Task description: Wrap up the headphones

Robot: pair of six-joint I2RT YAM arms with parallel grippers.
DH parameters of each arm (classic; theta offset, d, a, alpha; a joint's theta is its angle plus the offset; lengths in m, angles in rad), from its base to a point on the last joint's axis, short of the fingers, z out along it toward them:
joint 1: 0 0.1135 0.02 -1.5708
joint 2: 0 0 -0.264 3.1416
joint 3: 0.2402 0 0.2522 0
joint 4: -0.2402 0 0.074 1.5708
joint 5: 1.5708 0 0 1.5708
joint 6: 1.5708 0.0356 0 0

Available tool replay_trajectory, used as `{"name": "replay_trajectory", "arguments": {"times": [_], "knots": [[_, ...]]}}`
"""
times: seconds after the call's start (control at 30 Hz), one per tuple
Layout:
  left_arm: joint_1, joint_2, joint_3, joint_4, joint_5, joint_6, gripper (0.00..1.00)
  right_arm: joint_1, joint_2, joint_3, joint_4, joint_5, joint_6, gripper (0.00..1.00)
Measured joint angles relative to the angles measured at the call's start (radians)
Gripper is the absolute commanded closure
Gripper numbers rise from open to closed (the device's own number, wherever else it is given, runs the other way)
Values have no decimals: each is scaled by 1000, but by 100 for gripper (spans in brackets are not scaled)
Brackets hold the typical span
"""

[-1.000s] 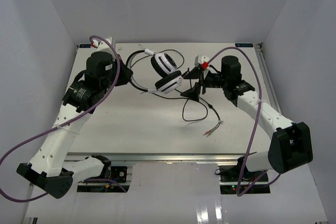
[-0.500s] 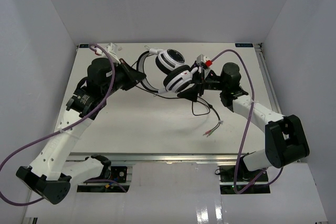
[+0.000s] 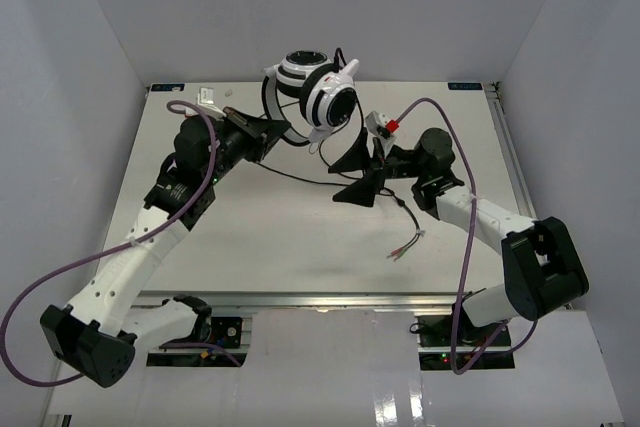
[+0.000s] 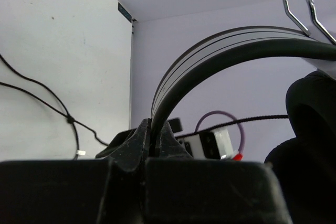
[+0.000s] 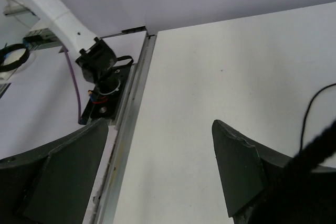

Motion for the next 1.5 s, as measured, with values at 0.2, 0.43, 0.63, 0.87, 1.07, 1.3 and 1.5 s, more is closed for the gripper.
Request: {"name": "replay_trajectory", "arguments": {"times": [0.2, 0.43, 0.63, 0.87, 1.07, 1.3, 1.5], "knots": [[0, 136, 47, 55, -87, -75, 100, 106, -29, 6, -133, -6, -102, 22], [0, 294, 275, -16, -317, 5, 100, 151, -125, 62, -520, 89, -420, 61], [0, 412, 459, -77, -442, 103, 100, 236, -127, 184, -799, 247, -623, 86], [-49, 696, 692, -177, -587, 427, 100, 286, -88, 408, -1148, 534, -836, 92], [-74, 742, 502, -219, -690, 727, 100, 286, -119, 439, -1295, 771, -959, 92], [-74, 707, 302, -175, -742, 1113, 100, 285, -123, 495, -1360, 1092, -1144, 92], [-83, 549, 148, -136, -646, 1327, 100, 277, -122, 447, -1303, 1269, -1281, 92]]}}
